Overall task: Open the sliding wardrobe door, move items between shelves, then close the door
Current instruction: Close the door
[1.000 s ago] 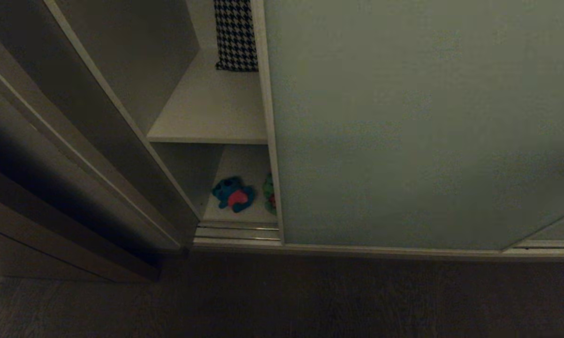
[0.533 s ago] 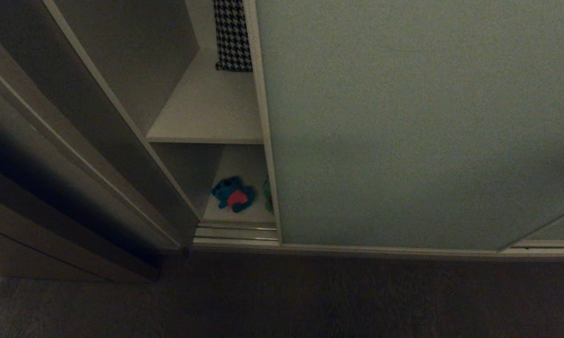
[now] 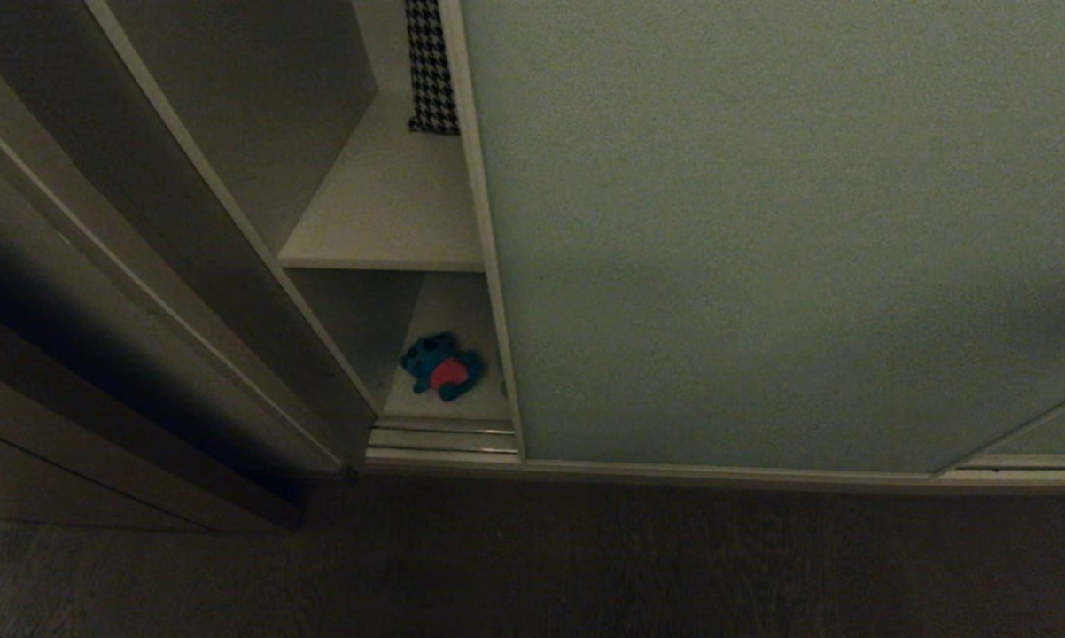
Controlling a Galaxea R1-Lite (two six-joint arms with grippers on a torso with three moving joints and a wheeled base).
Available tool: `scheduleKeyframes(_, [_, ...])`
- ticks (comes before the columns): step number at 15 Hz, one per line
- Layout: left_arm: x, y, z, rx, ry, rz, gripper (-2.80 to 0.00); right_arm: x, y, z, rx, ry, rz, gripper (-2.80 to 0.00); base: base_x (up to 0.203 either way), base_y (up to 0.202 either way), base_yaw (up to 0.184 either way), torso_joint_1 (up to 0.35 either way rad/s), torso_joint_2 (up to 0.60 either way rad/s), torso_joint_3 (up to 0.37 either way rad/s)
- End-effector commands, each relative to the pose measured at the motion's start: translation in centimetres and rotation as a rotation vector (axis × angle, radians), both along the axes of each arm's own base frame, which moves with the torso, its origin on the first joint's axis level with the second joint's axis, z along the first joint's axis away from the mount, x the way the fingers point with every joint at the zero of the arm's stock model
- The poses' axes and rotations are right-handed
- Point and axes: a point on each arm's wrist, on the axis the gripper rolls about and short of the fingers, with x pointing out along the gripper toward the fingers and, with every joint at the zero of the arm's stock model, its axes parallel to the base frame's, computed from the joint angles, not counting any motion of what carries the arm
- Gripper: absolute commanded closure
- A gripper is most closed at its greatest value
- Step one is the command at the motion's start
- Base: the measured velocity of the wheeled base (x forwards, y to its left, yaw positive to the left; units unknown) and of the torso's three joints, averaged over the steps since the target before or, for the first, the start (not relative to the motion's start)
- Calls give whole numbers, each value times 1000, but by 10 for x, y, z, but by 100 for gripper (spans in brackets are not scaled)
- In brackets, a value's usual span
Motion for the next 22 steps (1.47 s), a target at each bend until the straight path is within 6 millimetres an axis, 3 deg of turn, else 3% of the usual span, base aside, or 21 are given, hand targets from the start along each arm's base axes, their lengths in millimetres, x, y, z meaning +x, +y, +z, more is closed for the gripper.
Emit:
scheduleKeyframes(1, [0, 0, 0, 0, 2, 1, 0, 3, -8, -9, 15, 7, 1, 0, 0, 0, 0, 0, 0, 0])
scheduleKeyframes(5, [0, 0, 0, -1, 1, 1, 0, 29, -18, -25, 31, 17, 37, 0, 0, 0, 0, 0, 0, 0])
scheduleKeyframes(12, [0, 0, 0, 0, 2, 1, 0, 68, -11, -43, 24, 20, 63, 0, 0, 0, 0, 0, 0, 0])
scheduleKeyframes(17, [0, 0, 0, -1, 0, 1, 0, 63, 8, -34, 25, 22, 51, 0, 0, 0, 0, 0, 0, 0])
scheduleKeyframes(22, [0, 0, 0, -1, 1, 1, 0, 46, 43, -23, 10, 12, 73, 0, 0, 0, 0, 0, 0, 0])
